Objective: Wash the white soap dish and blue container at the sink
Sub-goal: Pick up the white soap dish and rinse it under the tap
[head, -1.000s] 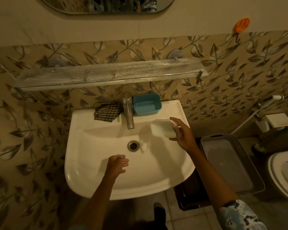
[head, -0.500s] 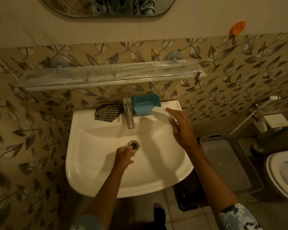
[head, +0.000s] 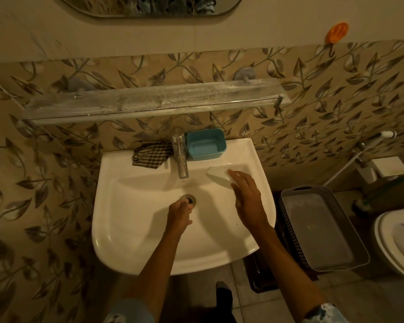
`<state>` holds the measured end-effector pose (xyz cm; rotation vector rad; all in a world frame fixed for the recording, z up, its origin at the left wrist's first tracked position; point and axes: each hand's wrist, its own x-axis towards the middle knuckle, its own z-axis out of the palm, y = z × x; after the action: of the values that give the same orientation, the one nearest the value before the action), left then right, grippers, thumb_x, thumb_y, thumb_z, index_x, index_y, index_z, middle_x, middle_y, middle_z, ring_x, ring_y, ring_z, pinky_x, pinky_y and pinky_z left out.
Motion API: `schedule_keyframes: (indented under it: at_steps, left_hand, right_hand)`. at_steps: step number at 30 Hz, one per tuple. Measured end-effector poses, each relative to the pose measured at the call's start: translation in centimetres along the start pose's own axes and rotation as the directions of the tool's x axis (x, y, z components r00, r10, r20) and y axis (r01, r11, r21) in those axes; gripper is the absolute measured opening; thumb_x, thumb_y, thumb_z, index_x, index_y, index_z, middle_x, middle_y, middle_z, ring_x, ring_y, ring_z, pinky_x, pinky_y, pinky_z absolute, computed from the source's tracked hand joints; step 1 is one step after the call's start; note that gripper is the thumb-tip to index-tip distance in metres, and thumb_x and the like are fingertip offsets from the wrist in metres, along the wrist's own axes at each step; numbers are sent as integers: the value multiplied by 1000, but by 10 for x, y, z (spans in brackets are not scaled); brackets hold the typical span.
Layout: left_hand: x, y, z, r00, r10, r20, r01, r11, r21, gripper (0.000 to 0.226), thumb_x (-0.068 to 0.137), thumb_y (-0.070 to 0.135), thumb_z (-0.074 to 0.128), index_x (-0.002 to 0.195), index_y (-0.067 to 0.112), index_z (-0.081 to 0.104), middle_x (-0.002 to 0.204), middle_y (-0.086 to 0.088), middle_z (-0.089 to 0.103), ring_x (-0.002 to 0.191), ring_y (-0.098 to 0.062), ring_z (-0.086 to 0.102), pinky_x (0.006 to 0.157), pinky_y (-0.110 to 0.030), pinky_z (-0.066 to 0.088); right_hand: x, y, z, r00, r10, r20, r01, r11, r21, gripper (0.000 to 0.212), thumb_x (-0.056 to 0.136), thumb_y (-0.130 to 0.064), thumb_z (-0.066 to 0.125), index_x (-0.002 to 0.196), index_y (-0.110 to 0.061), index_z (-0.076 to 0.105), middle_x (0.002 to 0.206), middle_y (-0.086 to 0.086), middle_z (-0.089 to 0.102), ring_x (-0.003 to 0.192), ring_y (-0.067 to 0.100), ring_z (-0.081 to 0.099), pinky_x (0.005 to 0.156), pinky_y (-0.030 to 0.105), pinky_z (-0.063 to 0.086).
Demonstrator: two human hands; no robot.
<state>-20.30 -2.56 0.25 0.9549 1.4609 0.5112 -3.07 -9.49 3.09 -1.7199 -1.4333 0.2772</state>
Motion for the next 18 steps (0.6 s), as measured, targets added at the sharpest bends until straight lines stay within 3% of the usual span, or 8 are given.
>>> schedule_keyframes:
  at_steps: [2, 4, 5, 7, 10, 12, 15, 18]
  left_hand:
    - [1, 7, 5, 999, 42, -13, -42, 999, 7, 23, 97, 26, 41, 103, 16, 61, 110, -13, 60, 95, -24, 58, 88, -45, 50]
    - [3, 13, 9, 999, 51, -1, -51, 999, -15, 31, 97, 37, 39, 116, 20, 58, 118, -9, 56, 107, -26, 56, 102, -49, 44]
    - [5, 15, 12, 999, 39, 17, -38, 999, -32, 39, 97, 42, 38, 126, 21, 53, 127, -9, 54, 118, -27, 52, 106, -50, 39]
    - [9, 19, 16, 998, 20, 64, -17, 999, -43, 42, 95, 48, 38, 127, 26, 53, 135, -11, 52, 124, -30, 48, 108, -51, 37]
    - [10, 26, 23, 990, 55, 133, -64, 996, 59, 30, 93, 52, 38, 89, 39, 65, 124, -7, 57, 114, -29, 53, 104, -51, 42]
    - [6, 36, 29, 987, 93, 132, -111, 984, 138, 28, 88, 54, 40, 78, 42, 63, 110, -1, 59, 110, -29, 54, 102, -51, 43]
    - [4, 53, 36, 970, 214, 115, -226, 968, 105, 27, 91, 45, 38, 101, 39, 63, 123, 3, 61, 121, -25, 51, 110, -51, 32]
    - [3, 66, 38, 917, 387, 92, -396, 911, 117, 37, 100, 36, 32, 125, 27, 56, 138, 1, 53, 128, -21, 46, 112, -42, 30]
  right_hand:
    - [-3, -1, 1, 999, -35, 17, 35, 999, -4, 37, 97, -14, 47, 134, -11, 51, 131, 15, 54, 121, 26, 52, 102, 46, 48]
    - [-7, -1, 1, 996, -71, 56, 72, 997, -8, 40, 98, -24, 44, 135, -12, 51, 132, 15, 53, 122, 28, 51, 103, 44, 47]
    - [-9, -1, 0, 993, -83, 84, 84, 996, -11, 40, 97, -22, 44, 135, -13, 51, 132, 15, 53, 122, 28, 51, 103, 45, 47]
    - [-12, 0, 1, 985, -104, 138, 108, 994, -19, 41, 95, -7, 48, 135, -14, 51, 131, 17, 52, 123, 30, 50, 102, 49, 46]
    - [-12, 0, 1, 968, -159, 196, 168, 985, -33, 46, 90, 8, 50, 132, -11, 53, 132, 19, 52, 124, 32, 49, 102, 50, 46]
    - [-9, -1, 1, 971, -161, 177, 167, 986, -20, 47, 87, 11, 52, 130, -9, 55, 131, 20, 52, 124, 33, 49, 102, 51, 46]
    - [-5, -4, 0, 988, -127, 90, 124, 992, 38, 43, 87, -5, 58, 129, -15, 54, 131, 20, 52, 125, 33, 48, 104, 51, 44]
    - [-4, -6, 0, 989, -147, 23, 145, 987, 75, 36, 90, -28, 49, 126, -23, 47, 131, 22, 52, 125, 32, 48, 106, 45, 41]
